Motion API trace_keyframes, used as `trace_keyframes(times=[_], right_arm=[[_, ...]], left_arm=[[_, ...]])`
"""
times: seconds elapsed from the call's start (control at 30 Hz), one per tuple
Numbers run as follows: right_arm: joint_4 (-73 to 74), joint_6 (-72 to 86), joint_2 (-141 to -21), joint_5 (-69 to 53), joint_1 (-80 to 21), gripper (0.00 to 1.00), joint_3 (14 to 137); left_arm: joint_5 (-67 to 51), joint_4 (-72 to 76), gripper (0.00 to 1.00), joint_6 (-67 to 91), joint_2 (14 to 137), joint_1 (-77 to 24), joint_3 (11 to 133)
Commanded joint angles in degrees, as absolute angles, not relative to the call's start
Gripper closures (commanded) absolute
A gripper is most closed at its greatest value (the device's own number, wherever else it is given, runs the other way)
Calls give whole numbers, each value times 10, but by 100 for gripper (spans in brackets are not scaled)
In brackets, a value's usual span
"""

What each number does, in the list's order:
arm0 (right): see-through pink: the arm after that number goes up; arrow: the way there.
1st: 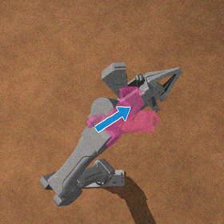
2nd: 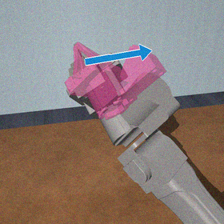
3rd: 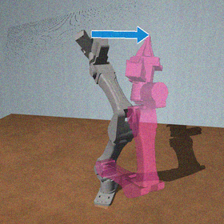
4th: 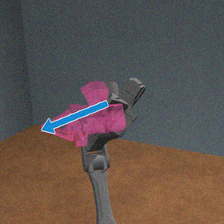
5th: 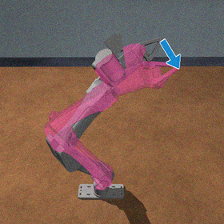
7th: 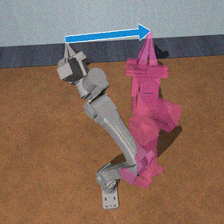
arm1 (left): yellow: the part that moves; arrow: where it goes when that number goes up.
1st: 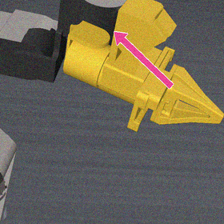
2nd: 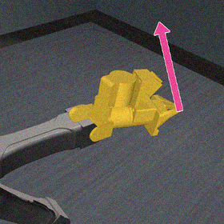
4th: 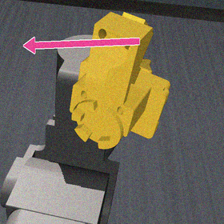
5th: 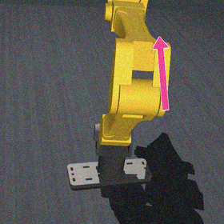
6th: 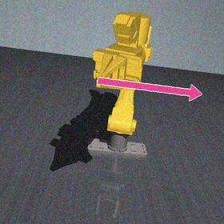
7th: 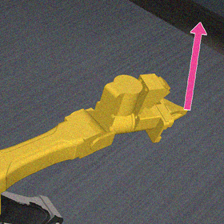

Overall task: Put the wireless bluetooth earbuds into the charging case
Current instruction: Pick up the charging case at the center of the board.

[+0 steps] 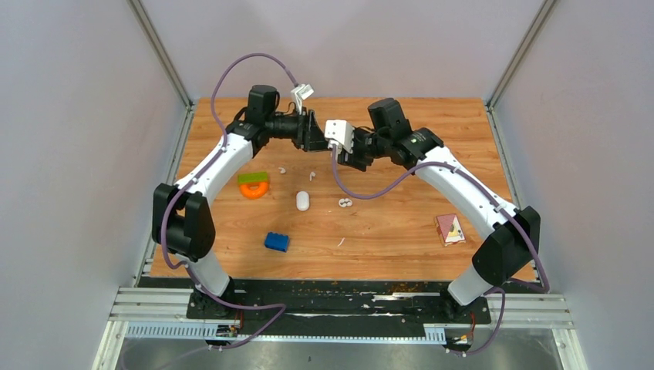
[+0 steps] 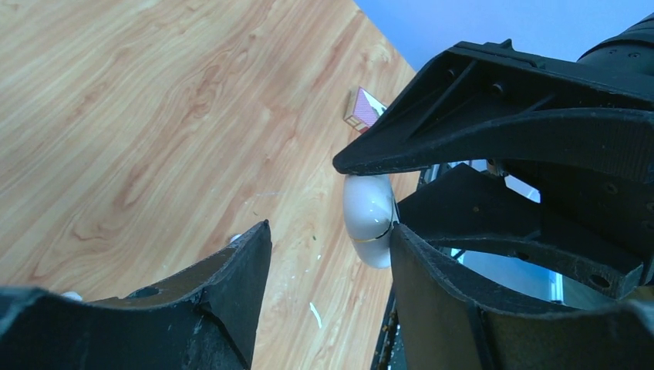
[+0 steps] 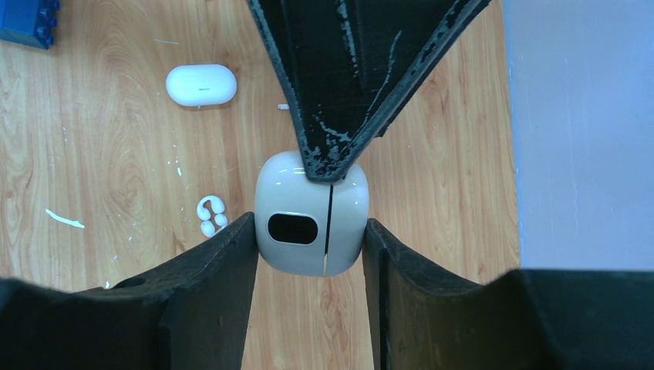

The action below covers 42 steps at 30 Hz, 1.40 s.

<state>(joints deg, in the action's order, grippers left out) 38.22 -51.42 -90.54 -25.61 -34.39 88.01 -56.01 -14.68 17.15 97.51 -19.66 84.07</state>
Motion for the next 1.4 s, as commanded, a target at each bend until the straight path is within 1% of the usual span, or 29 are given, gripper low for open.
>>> trace_keyframes(times=[0.0,0.17,0.33,0.47,0.57,0.7,0.77,0.8,0.83,0.87,0.9,0.93,0.97,1.0,1.1,1.2,1.3,1.37], right_arm=[[317,-499,-901,-250,-355,57,883],[310,-495,-910,-234,-360,57,883],[288,-488,-905,-229,-370,56,880],[210,-497,-883,-194,-385,56,838],[201,-500,-880,-191,-390,55,835],[204,-495,-878,-188,-391,53,831],[208,-491,-878,-185,-390,48,829],[214,-488,-878,-184,-390,43,831],[226,-484,-879,-184,-391,36,834],[247,-481,-880,-187,-390,32,840],[271,-479,-881,-193,-390,26,848],[294,-470,-879,-194,-387,9,856],[307,-463,-873,-196,-385,2,856],[317,-451,-866,-213,-377,1,854],[379,-435,-851,-267,-345,0,873],[478,-413,-871,-338,-304,4,944],[604,-418,-932,-420,-265,12,1044],[692,-457,-971,-460,-253,20,1102]], left_arm=[[-591,-142,36,175,981,-204,858],[-609,-126,37,180,983,-206,858],[-624,-125,41,189,999,-209,867],[-629,-124,47,186,1004,-213,871],[-632,-124,57,184,1003,-213,871],[-639,-123,80,180,1002,-213,871],[-641,-124,87,178,1001,-212,870],[-642,-123,88,177,1000,-212,870],[-643,-123,89,175,1000,-212,871],[-645,-124,89,172,997,-212,871],[-645,-124,89,168,995,-211,870],[-644,-125,90,164,992,-210,869],[-644,-127,91,161,988,-209,867],[-644,-127,92,159,987,-206,865],[-640,-126,91,151,977,-198,858],[-629,-111,90,120,954,-193,838],[-623,-69,90,76,909,-195,800],[-626,11,89,78,877,-196,754]])
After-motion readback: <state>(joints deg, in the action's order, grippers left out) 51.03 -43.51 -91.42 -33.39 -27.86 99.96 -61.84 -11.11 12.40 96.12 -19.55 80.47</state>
